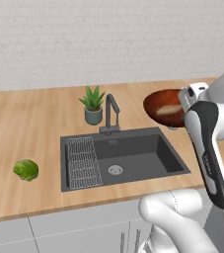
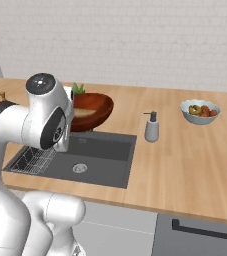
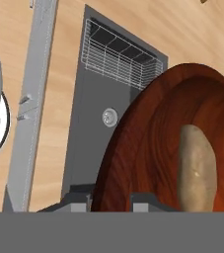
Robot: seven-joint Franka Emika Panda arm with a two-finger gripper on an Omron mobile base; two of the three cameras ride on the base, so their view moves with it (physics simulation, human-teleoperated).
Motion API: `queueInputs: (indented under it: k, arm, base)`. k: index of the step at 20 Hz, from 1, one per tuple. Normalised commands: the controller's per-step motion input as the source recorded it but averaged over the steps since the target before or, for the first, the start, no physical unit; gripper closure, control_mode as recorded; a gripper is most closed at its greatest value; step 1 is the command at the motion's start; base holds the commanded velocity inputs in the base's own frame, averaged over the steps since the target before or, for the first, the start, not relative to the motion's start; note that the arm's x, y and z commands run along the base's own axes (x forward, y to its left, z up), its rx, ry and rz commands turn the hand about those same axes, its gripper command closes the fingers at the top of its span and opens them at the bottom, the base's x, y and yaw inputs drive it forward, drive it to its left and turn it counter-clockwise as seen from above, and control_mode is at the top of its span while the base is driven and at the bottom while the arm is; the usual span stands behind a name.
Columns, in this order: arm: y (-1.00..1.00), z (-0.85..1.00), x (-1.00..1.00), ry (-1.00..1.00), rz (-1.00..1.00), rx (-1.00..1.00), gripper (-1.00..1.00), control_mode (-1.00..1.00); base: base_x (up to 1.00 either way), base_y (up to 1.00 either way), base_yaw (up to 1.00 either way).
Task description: Pick the sweet potato from the sink and place it in the bowl. Then pick the bowl and place it in the microwave. Then close the microwave door and press the start button.
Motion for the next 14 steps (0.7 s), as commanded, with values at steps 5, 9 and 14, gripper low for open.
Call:
queueInputs:
  k: [5, 9, 14]
  arm:
    - [0.04, 0.24, -0.26, -0.06, 0.01, 0.00, 1.00, 1.00]
    - [0.00, 0.00, 0.00, 0.00, 0.00, 0.00, 1.00, 1.00]
    - [0.00, 0.00, 0.00, 0.00, 0.00, 0.00, 1.00, 1.00]
  base:
    - [-0.53, -0.03, 0.01]
    - [-0.83, -0.47, 0.00]
    - [-0.31, -0.41, -0.54]
